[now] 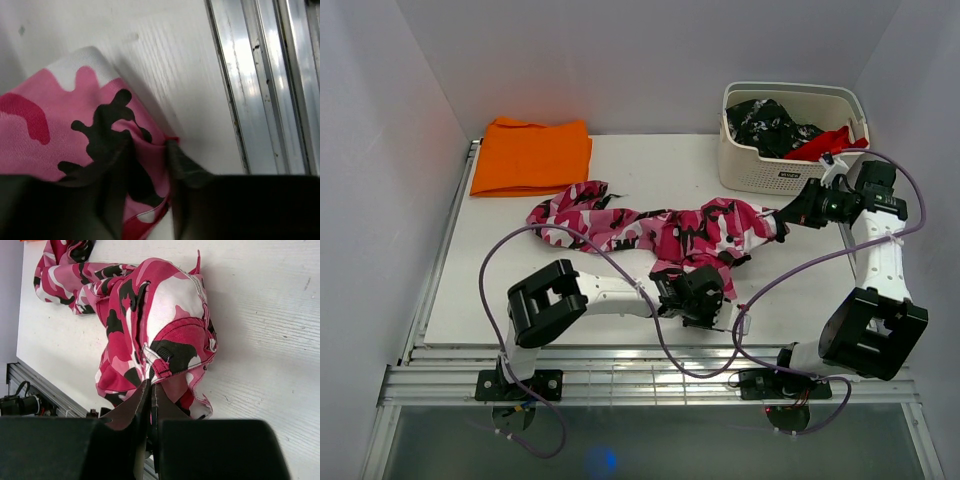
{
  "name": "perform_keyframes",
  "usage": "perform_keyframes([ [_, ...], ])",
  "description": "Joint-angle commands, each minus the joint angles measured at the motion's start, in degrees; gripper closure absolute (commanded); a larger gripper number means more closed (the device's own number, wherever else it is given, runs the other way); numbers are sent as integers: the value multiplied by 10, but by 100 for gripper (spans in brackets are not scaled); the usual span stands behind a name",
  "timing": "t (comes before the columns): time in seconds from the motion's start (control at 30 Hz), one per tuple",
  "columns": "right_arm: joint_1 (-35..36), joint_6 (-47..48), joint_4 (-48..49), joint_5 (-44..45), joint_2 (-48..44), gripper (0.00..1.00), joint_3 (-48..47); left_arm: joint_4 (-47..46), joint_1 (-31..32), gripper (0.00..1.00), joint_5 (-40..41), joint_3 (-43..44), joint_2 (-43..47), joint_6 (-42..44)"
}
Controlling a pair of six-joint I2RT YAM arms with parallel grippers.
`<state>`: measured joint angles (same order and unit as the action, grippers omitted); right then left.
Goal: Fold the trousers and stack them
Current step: Flatten the trousers out
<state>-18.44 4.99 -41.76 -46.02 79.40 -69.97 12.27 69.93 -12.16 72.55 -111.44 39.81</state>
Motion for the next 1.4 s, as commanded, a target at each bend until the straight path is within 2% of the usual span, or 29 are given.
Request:
perform_keyframes([
  [0.0,-17,-7,2,0,-14,92,-24,34,-37,65,34,-34,79,-51],
  [0.07,-20,-4,3,17,-13,92,-25,67,-74,89,-3,-48,135,-88],
  [0.1,-21,-2,3,22,-13,92,-27,78,-88,99,-23,-53,203,-119],
  [0.2,-22,-2,9,48,-9,92,-29,89,-163,100,-88,-92,319,-170],
  [0.23,-22,-4,11,57,-7,92,-30,94,-184,100,-95,-101,389,-204],
  [0.27,-23,-5,13,79,-6,92,-31,100,-226,100,-102,-111,421,-215],
  [0.33,-24,-8,19,108,-5,92,-33,134,-268,100,-95,-127,496,-231],
  [0.5,-24,-2,19,222,1,92,-33,183,-430,100,-67,-163,588,-249],
  [0.53,-24,-2,19,239,2,92,-32,189,-446,100,-20,-181,595,-254],
  [0.63,-24,18,12,282,14,92,-30,212,-525,100,33,-200,582,-269],
  [0.67,-24,23,8,292,17,92,-30,216,-577,100,25,-202,572,-274],
  [0.73,-24,34,5,289,35,92,-31,223,-626,100,-20,-196,538,-277],
  [0.77,-24,38,4,281,47,92,-32,221,-661,100,-68,-191,527,-279],
  [0.87,-22,45,4,278,72,92,-40,211,-694,100,-122,-188,482,-271],
  [0.93,-22,50,11,284,84,92,-50,218,-705,100,-128,-189,446,-255],
  [0.97,-22,52,12,278,95,92,-53,224,-730,100,-166,-192,435,-243],
  [1.03,-20,53,18,264,107,92,-65,246,-735,100,-190,-193,411,-207],
  [1.1,-8,48,18,247,122,92,-75,253,-741,90,-217,-200,407,-190],
  [1.17,6,40,26,243,133,92,-89,254,-750,85,-236,-208,414,-170],
  [1.27,22,29,43,273,142,92,-108,284,-758,90,-281,-222,432,-107],
  [1.33,24,14,61,304,146,92,-118,286,-763,100,-264,-249,456,-64],
  [1.37,24,14,69,329,149,92,-129,297,-776,100,-256,-268,469,-10],
])
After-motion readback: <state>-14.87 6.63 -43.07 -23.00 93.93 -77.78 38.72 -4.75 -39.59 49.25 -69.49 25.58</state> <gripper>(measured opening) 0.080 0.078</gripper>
